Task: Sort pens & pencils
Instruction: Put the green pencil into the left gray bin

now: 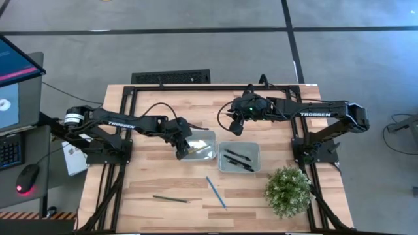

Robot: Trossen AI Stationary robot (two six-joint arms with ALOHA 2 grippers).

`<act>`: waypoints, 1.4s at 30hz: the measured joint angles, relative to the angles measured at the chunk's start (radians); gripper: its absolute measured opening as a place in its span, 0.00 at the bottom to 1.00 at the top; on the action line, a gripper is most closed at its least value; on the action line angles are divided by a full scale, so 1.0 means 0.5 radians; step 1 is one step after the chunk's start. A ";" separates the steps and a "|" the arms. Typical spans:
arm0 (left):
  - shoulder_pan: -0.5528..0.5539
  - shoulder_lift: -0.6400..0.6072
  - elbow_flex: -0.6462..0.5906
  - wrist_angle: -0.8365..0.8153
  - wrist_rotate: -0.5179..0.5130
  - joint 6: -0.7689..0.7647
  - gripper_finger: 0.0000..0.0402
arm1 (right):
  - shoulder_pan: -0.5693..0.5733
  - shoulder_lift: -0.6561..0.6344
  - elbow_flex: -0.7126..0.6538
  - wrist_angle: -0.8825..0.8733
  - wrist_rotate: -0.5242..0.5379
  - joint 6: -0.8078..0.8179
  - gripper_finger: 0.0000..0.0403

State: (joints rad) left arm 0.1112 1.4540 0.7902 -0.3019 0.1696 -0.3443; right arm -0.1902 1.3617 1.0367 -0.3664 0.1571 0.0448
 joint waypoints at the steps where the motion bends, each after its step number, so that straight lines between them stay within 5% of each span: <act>1: 0.000 0.000 0.000 0.000 0.000 0.000 0.00 | 0.000 0.000 0.000 0.000 0.000 0.000 0.24; 13: -0.006 -0.143 0.000 0.000 -0.107 0.192 0.00 | 0.000 0.000 0.000 0.000 0.001 0.000 0.24; 18: -0.097 -0.339 0.000 0.043 -0.417 0.333 0.00 | 0.001 0.000 0.000 0.000 0.000 0.000 0.24; 22: -0.270 -0.506 0.000 0.060 -0.696 0.523 0.00 | 0.000 0.000 0.000 -0.002 0.000 0.000 0.24; 26: -0.476 -0.653 0.000 0.026 -0.731 0.553 0.00 | 0.000 0.000 0.000 -0.013 0.000 -0.001 0.24; 32: -0.812 -0.726 0.000 -0.090 -0.744 0.400 0.00 | 0.000 0.000 0.000 -0.014 0.000 -0.001 0.24; 42: -1.283 -0.671 -0.001 -0.324 -1.048 -0.029 0.00 | 0.000 0.000 0.000 -0.014 0.001 -0.002 0.24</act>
State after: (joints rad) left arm -0.5303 1.1184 0.7898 -0.4639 -0.3545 -0.3588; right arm -0.1902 1.3617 1.0367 -0.3737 0.1574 0.0437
